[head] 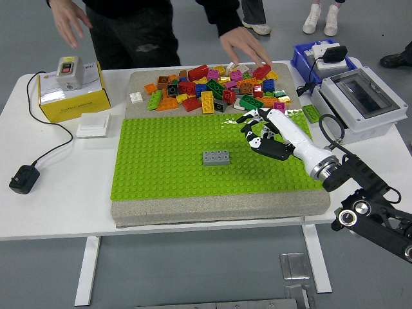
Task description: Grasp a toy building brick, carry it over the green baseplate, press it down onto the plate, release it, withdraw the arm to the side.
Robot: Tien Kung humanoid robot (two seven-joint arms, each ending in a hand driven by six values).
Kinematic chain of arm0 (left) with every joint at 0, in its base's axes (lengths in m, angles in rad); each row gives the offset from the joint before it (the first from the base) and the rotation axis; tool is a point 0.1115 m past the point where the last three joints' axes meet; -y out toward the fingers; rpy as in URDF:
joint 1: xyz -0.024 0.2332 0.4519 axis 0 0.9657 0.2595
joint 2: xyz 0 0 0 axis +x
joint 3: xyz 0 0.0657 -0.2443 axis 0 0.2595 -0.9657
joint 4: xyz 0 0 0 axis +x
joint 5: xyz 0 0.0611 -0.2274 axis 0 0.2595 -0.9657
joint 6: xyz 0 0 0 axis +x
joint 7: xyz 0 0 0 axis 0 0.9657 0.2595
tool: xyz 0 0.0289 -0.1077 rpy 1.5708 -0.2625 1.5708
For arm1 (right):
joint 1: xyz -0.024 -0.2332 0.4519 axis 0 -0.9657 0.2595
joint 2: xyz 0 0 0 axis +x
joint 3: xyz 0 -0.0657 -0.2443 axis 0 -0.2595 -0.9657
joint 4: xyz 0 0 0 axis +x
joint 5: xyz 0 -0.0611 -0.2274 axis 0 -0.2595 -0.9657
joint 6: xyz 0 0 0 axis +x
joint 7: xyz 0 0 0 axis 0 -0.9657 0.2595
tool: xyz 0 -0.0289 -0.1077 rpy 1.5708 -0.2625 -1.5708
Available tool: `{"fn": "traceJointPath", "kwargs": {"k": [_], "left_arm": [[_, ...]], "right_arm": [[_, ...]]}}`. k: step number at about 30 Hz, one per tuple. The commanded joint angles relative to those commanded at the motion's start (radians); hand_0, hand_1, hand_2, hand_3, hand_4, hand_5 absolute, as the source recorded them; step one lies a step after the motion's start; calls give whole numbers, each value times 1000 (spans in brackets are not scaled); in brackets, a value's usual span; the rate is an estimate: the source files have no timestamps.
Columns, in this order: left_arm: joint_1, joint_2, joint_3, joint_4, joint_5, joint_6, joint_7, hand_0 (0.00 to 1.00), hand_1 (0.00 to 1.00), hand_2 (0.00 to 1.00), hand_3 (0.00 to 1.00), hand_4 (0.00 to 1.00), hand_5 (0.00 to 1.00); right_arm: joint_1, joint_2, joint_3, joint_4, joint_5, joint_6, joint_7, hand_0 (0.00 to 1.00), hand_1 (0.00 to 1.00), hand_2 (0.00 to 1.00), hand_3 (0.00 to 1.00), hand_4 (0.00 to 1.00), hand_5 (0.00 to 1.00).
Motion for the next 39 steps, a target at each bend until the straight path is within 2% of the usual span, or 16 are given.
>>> {"fn": "traceJointPath", "kwargs": {"k": [1,2,7,8,13,14,19,20,25,26,31,33,39], "left_arm": [[2,-1,-1,0,-1,0,0,750,693,650,704,389,474],[3,-2,-2,0,0,0,0,750,693,651,705,388,474],[5,-4,-5,0,1,0,0,750,693,651,705,388,474],[5,-4,-6,0,2,0,-1,749,693,651,704,388,473],[5,-7,-8,0,3,-1,-2,749,693,651,704,388,473],[5,-7,-9,0,3,-1,-2,749,693,650,703,388,473],[5,-8,-12,0,5,-2,-1,749,693,650,703,388,473],[4,-8,-13,0,6,-2,-1,749,693,650,704,388,473],[2,-8,-14,0,7,-2,-1,749,693,650,704,388,473],[2,-9,-14,0,8,-2,-1,749,693,650,704,387,472],[2,-9,-13,0,8,-2,-1,749,693,650,704,387,472],[3,-8,-13,0,9,-2,0,749,693,649,703,387,472],[3,-6,-12,0,8,-2,1,750,692,649,703,387,471]], "right_arm": [[-30,6,34,5,42,14,23,128,233,579,645,379,342],[-53,13,62,6,78,30,40,189,318,604,646,421,391],[-162,52,193,-10,259,106,115,189,318,604,646,421,391],[-176,56,212,-14,289,117,122,272,410,603,641,503,492],[-222,67,322,-35,478,192,156,272,410,603,641,503,492],[-226,68,336,-37,506,205,159,452,601,665,649,535,613],[-251,78,397,-66,704,298,167,452,601,665,649,535,613],[-254,81,399,-70,740,310,169,680,689,722,706,611,789],[-265,98,394,-78,914,353,182,680,689,722,706,611,789],[-266,102,391,-77,948,357,185,678,678,712,704,647,842],[-272,111,379,-70,1103,386,194,678,678,712,704,647,842],[-273,113,376,-65,1157,399,197,639,652,702,694,655,867],[-268,119,361,-57,1318,413,218,650,666,715,706,658,882]]}}
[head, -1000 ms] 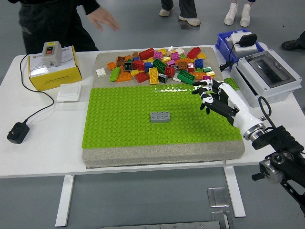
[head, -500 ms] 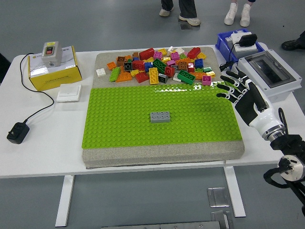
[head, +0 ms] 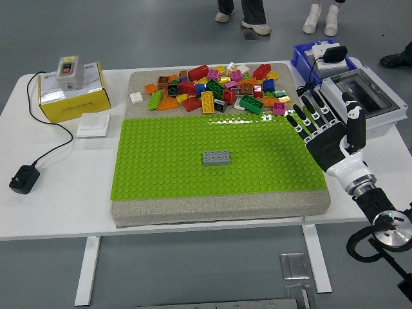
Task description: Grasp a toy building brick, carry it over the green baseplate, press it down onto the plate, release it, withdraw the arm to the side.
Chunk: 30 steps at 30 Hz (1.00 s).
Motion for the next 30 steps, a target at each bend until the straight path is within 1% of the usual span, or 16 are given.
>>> {"fn": "traceJointPath", "kwargs": {"k": [6,9,11,16,17,28,29,30], "left_arm": [[-2,1,2,0,0,0,0,749,693,649,703,386,471],[-2,2,3,0,1,0,1,749,693,649,703,386,471],[-2,2,3,0,3,0,1,749,683,647,703,385,470],[-3,4,4,0,3,1,1,749,683,647,703,385,470],[-4,5,4,0,4,1,0,749,675,644,703,385,470],[-6,6,1,0,5,2,0,749,674,644,704,386,470],[-7,7,0,0,5,2,0,749,676,644,703,385,470],[-7,7,0,0,5,2,0,749,676,644,703,385,470]], "right_arm": [[3,-1,-8,-7,123,-25,27,656,672,726,715,662,888],[4,-7,-9,-10,150,-38,38,656,672,726,715,662,888],[6,-10,-9,-10,161,-45,43,639,661,721,709,666,901],[10,-14,-7,-6,183,-60,55,639,661,721,709,666,901],[11,-15,-8,-5,186,-63,57,619,648,711,698,665,901],[16,-19,-6,12,190,-82,68,602,634,708,692,662,910],[17,-19,-6,13,191,-82,69,573,623,707,686,657,910],[17,-19,-5,14,192,-83,69,573,623,707,686,657,910]]}}
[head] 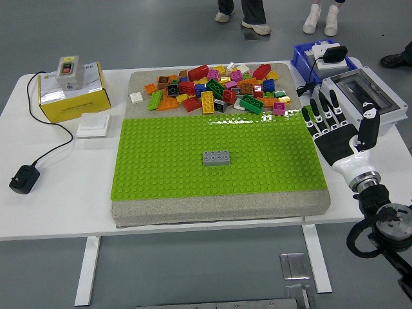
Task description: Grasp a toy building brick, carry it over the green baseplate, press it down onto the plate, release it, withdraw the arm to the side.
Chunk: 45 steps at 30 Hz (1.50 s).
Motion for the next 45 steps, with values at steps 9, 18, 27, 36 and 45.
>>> {"fn": "traceJointPath", "kwargs": {"k": [9,18,27,36,45], "left_arm": [[-2,0,-1,0,-2,-1,0,749,674,643,703,385,471],[-3,1,-3,0,0,-1,1,749,663,637,705,385,471],[-3,1,-2,0,0,0,1,749,656,631,706,386,471],[0,-1,-1,0,1,1,2,749,650,630,707,386,472],[-5,1,-2,0,3,-1,3,749,650,629,707,386,471]], "right_arm": [[0,-1,1,1,0,0,0,563,618,706,685,657,909],[2,0,0,4,1,4,0,561,619,704,682,649,905],[0,-2,0,7,-4,2,-1,559,617,703,680,643,902],[2,-3,0,12,-9,-1,-1,555,614,703,677,637,899],[-4,-6,8,17,-19,-4,-1,552,614,703,677,636,899]]}}
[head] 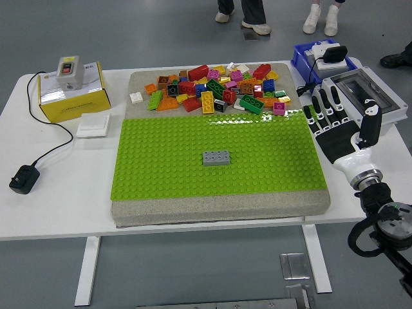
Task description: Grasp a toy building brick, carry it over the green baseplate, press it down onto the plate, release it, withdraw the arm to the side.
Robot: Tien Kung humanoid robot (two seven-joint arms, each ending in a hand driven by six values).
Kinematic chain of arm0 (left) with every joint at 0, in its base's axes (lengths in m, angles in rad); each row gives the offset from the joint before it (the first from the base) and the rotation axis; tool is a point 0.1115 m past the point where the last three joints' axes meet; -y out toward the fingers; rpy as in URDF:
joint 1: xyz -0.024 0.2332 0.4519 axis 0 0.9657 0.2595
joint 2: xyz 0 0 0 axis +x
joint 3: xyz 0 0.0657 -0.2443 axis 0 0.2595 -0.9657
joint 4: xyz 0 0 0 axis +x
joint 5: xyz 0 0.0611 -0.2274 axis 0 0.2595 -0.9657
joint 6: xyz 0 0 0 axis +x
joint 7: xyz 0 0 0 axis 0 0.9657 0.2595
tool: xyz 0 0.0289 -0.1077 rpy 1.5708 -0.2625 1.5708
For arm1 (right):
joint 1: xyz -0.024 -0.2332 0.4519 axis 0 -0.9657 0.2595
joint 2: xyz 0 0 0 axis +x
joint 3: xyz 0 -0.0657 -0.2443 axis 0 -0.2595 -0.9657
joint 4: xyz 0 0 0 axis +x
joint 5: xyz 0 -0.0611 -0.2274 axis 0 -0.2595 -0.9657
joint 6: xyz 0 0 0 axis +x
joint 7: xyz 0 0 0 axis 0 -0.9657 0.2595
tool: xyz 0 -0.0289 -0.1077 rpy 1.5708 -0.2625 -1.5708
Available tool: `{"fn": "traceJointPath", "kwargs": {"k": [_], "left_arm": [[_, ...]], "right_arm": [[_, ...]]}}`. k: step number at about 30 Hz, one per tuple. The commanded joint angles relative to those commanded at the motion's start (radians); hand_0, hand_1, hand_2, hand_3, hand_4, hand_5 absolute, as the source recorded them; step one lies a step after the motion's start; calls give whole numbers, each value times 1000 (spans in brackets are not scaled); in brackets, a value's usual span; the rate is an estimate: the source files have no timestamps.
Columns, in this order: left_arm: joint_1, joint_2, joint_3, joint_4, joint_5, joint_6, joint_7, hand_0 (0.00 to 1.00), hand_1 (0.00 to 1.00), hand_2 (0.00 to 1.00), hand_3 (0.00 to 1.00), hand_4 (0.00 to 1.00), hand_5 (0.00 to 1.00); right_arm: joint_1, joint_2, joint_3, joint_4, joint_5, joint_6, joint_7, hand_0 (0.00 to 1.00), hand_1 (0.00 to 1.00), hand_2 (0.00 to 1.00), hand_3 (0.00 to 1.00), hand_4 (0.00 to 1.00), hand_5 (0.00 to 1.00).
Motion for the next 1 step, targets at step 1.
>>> {"fn": "traceJointPath", "kwargs": {"k": [1], "left_arm": [[0,0,0,0,0,0,0,749,650,629,707,386,471]], "right_arm": [[0,0,1,0,-1,0,0,552,614,703,677,636,899]]}}
